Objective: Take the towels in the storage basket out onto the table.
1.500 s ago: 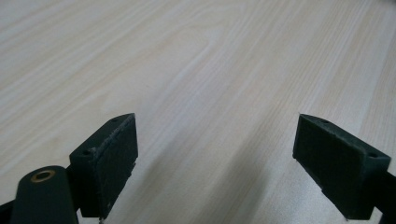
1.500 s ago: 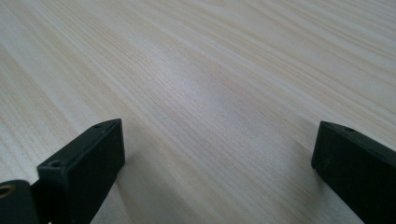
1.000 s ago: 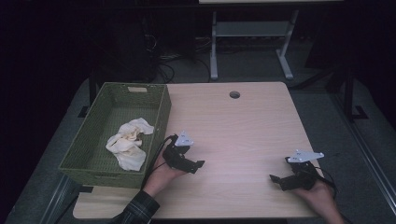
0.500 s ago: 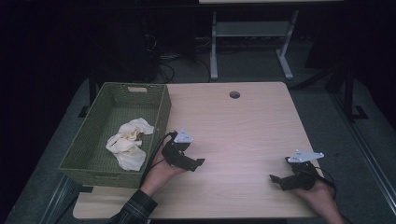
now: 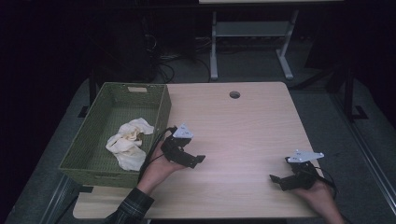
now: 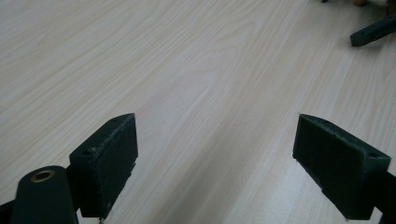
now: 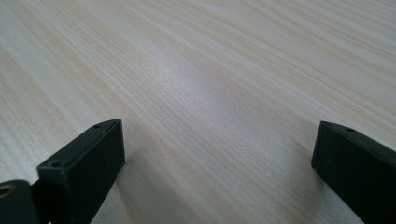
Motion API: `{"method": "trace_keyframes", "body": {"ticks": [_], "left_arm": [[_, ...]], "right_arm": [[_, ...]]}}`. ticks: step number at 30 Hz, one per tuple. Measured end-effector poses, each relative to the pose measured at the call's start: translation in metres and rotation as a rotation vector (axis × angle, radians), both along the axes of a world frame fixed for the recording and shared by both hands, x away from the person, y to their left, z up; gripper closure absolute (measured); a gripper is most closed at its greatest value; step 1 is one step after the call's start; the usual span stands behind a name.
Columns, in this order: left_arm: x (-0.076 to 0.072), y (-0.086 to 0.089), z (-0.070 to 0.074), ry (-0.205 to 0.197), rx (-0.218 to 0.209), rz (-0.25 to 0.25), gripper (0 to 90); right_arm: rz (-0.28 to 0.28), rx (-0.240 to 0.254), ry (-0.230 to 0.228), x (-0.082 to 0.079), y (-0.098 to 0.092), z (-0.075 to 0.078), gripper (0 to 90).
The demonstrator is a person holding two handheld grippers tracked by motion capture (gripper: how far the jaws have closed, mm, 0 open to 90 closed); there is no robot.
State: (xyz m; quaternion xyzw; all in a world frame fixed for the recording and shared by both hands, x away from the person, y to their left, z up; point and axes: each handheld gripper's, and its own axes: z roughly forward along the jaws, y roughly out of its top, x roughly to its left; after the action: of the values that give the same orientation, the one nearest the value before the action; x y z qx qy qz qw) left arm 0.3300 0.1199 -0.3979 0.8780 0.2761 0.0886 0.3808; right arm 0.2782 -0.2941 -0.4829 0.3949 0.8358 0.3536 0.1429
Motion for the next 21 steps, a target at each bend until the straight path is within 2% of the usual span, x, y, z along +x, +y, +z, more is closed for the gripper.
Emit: {"method": "trace_keyframes", "body": {"ticks": [7, 21], "left_arm": [[0.002, 0.001, 0.010, 0.009, -0.020, -0.017, 13.1], [0.011, 0.011, 0.030, 0.019, -0.015, -0.039, 13.1]], "right_arm": [[0.000, 0.001, 0.001, 0.000, 0.000, 0.000, 2.2], [0.000, -0.001, 0.001, 0.000, 0.000, 0.000, 2.2]]}}
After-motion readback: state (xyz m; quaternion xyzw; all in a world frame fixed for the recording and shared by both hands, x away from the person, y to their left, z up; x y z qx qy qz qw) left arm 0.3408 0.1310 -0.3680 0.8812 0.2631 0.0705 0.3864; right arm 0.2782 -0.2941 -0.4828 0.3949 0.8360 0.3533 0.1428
